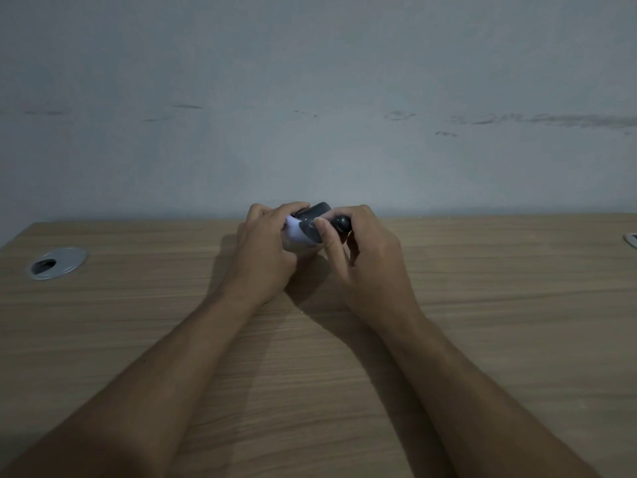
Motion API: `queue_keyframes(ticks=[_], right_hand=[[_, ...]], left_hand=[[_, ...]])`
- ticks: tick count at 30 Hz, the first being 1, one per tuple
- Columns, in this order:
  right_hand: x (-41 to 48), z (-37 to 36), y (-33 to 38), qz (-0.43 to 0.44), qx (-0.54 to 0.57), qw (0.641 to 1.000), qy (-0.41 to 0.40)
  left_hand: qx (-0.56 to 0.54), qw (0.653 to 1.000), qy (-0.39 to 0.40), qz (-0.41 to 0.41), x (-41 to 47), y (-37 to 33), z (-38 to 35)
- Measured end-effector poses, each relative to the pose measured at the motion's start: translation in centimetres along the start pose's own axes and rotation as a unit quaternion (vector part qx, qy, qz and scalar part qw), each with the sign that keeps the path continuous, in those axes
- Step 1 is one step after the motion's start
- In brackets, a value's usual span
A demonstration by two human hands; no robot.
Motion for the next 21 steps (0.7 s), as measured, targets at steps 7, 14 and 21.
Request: queue_keyframes(ticks=[7, 14, 21], right_hand=[[-0.9, 2.5, -3.9, -0.091, -0.061, 0.993, -0.050], [-0.4, 1.2, -1.7, -0.051, 0.005, 0.999, -0.016], [-0.4, 1.5, -2.4, -0.064, -0.034, 0.997, -0.033]], left_hand=[[-0.046, 0.999, -0.018, -0.009, -0.4, -0.4, 0.5], [-0.033, 0.999, -0.002, -0.005, -0.2, -0.5, 0.2], [-0.045, 0.998, -0.020, -0.025, -0.2, -0.5, 0.4]])
Point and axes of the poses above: each hand's wrist, its own x-axis towards the middle knuckle, its own z-axis out of the back of the hand, y = z × x, the point moved 8 cm from there along x, towards the middle knuckle, and after that the axes turned 12 degrees about z, right-handed, at the moved point
